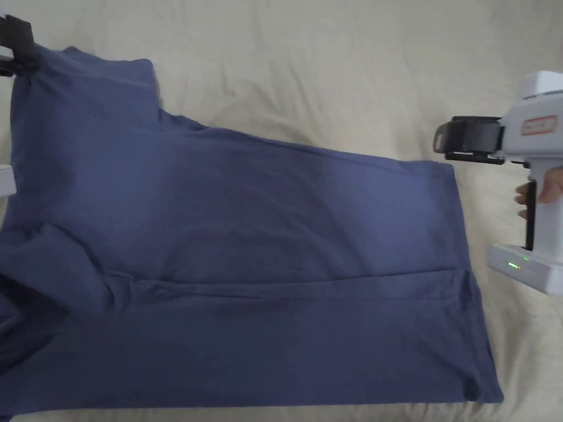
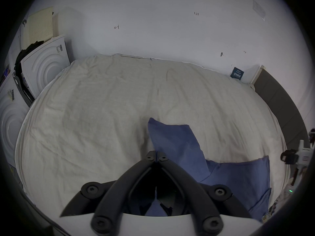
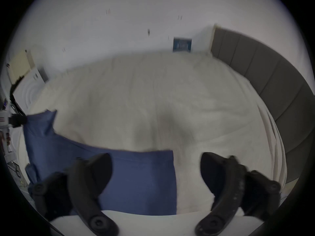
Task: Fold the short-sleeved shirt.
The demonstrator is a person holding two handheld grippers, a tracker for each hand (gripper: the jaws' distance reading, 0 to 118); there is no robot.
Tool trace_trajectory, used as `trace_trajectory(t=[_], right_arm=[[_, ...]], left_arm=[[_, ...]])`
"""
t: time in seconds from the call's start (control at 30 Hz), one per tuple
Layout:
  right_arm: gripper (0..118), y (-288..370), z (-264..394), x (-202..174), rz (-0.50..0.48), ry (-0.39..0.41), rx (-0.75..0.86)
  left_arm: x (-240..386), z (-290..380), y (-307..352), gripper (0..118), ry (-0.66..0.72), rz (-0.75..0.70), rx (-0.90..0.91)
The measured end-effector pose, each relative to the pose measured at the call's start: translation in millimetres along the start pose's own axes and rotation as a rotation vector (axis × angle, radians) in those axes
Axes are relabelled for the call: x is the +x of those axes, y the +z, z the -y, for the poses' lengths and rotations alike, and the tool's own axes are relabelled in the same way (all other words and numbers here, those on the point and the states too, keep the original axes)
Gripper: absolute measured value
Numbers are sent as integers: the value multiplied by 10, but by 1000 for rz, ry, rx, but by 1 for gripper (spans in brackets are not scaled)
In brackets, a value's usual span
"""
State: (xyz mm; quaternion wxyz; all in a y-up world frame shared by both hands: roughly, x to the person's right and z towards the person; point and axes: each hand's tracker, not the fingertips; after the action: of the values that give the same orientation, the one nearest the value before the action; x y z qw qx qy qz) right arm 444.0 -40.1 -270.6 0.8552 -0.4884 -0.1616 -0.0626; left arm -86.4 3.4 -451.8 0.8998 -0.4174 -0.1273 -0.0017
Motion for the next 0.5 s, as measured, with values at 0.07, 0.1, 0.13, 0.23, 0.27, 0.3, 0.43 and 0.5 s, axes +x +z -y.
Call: trace_trajectory(t=[0.07, 0.1, 0.13, 0.23, 0.27, 0.3, 0.43, 0.5], right_arm=[[113, -223, -25, -29, 50, 13, -35], [113, -366, -43, -24, 61, 5, -75], [113, -483, -57, -20, 69, -4, -106], [113, -740, -65, 9, 72, -61, -116], [112, -788, -75, 13, 72, -89, -113], [106, -845, -91, 17, 68, -114, -114], [62, -854, -119, -11, 33, -132, -133], [29, -748, -151, 24, 29, -108, -133]], left_arm=[[-30, 27, -11, 0, 16, -11, -3], [-47, 33, -46, 0, 24, -21, -7], [-62, 44, -67, 0, 36, -33, -15], [-101, 92, -135, 0, 58, -38, -33], [-102, 99, -157, 0, 61, -46, -41], [-106, 110, -183, 0, 58, -53, -47], [-136, 175, -277, 0, 83, -75, -60], [-110, 217, -280, 0, 96, -81, -69]])
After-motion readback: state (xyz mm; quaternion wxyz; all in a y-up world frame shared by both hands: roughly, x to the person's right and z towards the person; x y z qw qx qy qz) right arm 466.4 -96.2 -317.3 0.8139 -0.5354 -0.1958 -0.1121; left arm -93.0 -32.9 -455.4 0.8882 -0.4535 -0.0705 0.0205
